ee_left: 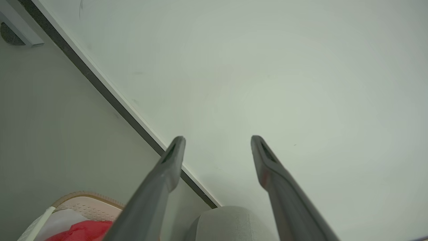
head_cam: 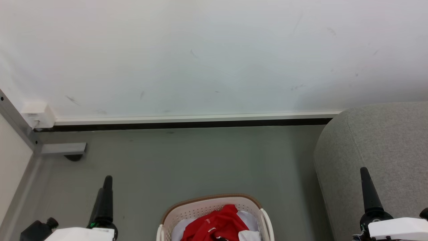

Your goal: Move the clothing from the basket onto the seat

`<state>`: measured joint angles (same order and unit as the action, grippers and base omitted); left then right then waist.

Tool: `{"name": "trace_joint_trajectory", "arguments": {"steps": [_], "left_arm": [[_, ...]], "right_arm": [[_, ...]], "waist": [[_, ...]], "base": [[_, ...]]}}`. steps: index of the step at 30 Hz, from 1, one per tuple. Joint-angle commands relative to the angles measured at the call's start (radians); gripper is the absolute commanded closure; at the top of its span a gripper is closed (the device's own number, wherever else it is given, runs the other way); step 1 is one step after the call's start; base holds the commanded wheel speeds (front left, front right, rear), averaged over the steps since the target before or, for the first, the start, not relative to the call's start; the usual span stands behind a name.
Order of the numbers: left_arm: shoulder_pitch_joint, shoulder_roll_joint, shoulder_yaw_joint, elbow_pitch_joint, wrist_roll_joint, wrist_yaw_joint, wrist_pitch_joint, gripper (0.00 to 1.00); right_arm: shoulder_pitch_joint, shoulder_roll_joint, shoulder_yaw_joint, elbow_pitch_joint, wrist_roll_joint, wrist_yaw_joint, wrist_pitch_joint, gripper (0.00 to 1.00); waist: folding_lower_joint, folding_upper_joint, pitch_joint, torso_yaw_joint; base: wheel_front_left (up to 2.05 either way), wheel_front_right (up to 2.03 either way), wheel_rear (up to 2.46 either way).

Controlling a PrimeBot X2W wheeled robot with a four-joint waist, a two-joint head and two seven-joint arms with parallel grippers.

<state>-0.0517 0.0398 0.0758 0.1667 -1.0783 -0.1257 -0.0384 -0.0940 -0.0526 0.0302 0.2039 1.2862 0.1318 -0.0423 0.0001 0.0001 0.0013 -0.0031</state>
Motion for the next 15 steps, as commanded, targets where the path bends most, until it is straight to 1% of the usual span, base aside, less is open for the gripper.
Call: {"name": "trace_joint_trajectory", "arguments": {"steps": [1, 10, 15], "left_arm": [[-0.003, 0.008, 0.003, -0.022, 0.052, -0.004, -0.016, 0.0], [0.01, 0.009, -0.004, -0.039, 0.235, -0.004, -0.046, 0.0], [0.018, 0.009, -0.014, -0.039, 0.334, 0.0, -0.062, 0.0]], "right_arm": [[-0.028, -0.007, 0.007, -0.007, -0.044, -0.001, -0.011, 0.0], [-0.031, -0.013, 0.013, 0.006, -0.249, -0.001, -0.042, 0.0], [-0.034, -0.017, 0.036, 0.014, -0.372, -0.001, -0.058, 0.0]], "waist": [[-0.0001, -0.0001, 0.0, 0.0], [-0.0001, -0.0001, -0.003, 0.001], [-0.0001, -0.0001, -0.002, 0.0]], "base": [[0.0, 0.0, 0.0], [0.0, 0.0, 0.0], [0.0, 0.0, 0.0]]}}
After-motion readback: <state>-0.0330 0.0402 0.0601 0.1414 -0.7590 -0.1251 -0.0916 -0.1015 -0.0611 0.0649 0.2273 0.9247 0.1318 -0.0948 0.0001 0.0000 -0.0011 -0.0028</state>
